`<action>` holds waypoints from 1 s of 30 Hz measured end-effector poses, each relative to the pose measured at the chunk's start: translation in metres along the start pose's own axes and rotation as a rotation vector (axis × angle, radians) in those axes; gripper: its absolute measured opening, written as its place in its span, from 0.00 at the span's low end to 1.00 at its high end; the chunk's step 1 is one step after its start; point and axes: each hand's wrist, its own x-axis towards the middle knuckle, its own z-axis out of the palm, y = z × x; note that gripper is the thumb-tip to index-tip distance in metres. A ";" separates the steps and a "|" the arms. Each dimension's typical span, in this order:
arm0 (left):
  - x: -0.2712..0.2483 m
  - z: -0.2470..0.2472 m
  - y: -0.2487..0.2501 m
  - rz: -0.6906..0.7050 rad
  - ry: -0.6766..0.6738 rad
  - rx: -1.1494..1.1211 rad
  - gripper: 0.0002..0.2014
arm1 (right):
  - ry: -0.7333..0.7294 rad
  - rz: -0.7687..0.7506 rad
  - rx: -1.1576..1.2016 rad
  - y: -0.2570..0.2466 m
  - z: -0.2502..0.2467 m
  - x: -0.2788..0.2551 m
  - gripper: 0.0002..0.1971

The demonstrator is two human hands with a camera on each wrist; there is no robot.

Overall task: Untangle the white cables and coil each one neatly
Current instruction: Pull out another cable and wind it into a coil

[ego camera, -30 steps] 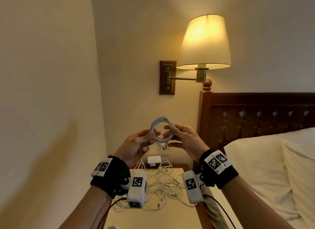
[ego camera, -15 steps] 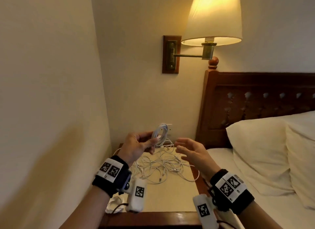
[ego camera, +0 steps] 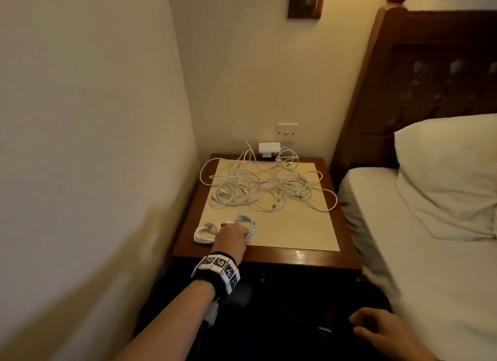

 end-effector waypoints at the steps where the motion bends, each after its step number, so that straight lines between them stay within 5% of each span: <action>1: -0.002 0.003 0.001 -0.009 -0.016 0.035 0.11 | 0.003 0.021 0.002 0.006 0.004 0.000 0.15; 6: -0.005 0.010 0.005 -0.023 -0.059 0.113 0.09 | 0.109 0.060 0.003 0.018 0.017 0.002 0.26; 9: -0.001 0.013 0.003 -0.052 -0.075 0.142 0.13 | 0.094 0.076 0.042 0.016 0.019 0.004 0.13; 12: 0.002 0.011 0.003 -0.069 -0.096 0.151 0.11 | 0.074 0.081 0.051 0.019 0.020 0.006 0.11; 26: 0.007 0.012 0.001 -0.172 -0.125 -0.045 0.05 | 0.072 0.058 0.054 0.022 0.020 0.007 0.08; 30: 0.009 0.005 0.002 -0.173 -0.031 -0.100 0.15 | 0.073 0.061 0.054 0.021 0.019 0.006 0.09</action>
